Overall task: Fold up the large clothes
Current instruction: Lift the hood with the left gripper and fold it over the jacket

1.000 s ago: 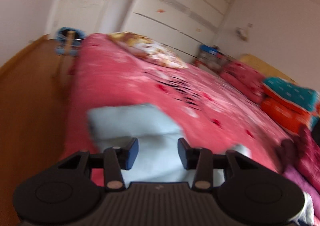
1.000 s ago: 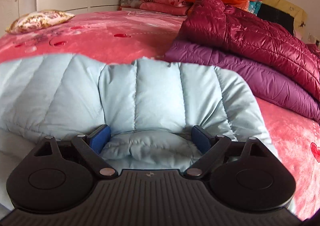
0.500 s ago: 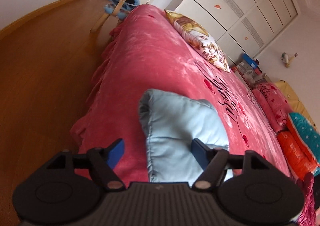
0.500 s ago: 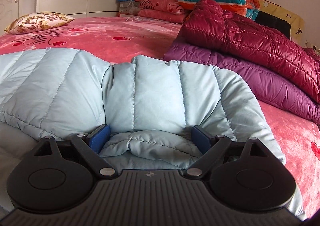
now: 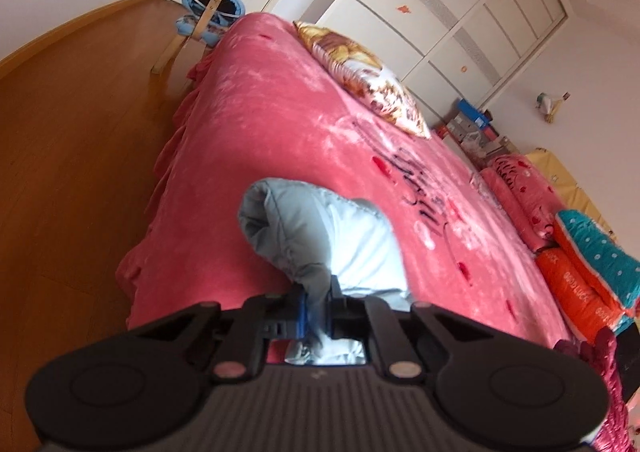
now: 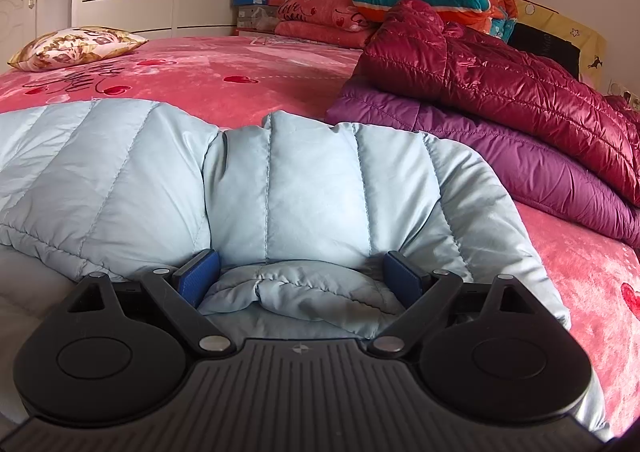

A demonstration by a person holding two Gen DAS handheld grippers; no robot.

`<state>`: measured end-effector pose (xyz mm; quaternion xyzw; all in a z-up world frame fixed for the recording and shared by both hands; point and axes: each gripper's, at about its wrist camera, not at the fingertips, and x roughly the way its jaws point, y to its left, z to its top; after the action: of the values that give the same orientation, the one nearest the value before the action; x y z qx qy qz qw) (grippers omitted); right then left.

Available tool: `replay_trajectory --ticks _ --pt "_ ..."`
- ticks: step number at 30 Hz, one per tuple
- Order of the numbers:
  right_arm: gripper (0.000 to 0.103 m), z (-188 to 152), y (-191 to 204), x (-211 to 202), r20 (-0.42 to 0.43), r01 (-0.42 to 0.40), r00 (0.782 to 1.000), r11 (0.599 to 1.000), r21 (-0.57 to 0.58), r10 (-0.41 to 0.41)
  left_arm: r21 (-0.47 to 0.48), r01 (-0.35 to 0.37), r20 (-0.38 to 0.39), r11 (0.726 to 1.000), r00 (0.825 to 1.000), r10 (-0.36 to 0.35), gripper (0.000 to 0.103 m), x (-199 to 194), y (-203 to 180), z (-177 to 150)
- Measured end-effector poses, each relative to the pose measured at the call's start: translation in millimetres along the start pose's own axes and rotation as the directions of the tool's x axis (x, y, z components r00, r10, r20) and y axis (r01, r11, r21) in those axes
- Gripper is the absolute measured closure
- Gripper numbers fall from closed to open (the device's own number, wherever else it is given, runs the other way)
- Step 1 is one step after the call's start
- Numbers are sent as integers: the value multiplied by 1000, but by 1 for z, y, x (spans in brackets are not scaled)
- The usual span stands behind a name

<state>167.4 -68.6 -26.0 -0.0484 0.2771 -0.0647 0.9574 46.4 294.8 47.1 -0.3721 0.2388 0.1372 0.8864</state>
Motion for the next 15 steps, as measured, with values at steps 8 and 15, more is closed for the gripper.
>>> replay_trajectory --ticks 8,15 --pt "0 13 -1 -14 -57 28 998 999 -21 -30 -108 58 57 992 997 -52 98 -33 3 19" --pt "0 16 -31 -78 10 77 997 997 -11 -77 -182 131 91 974 989 -116 98 -60 -8 39"
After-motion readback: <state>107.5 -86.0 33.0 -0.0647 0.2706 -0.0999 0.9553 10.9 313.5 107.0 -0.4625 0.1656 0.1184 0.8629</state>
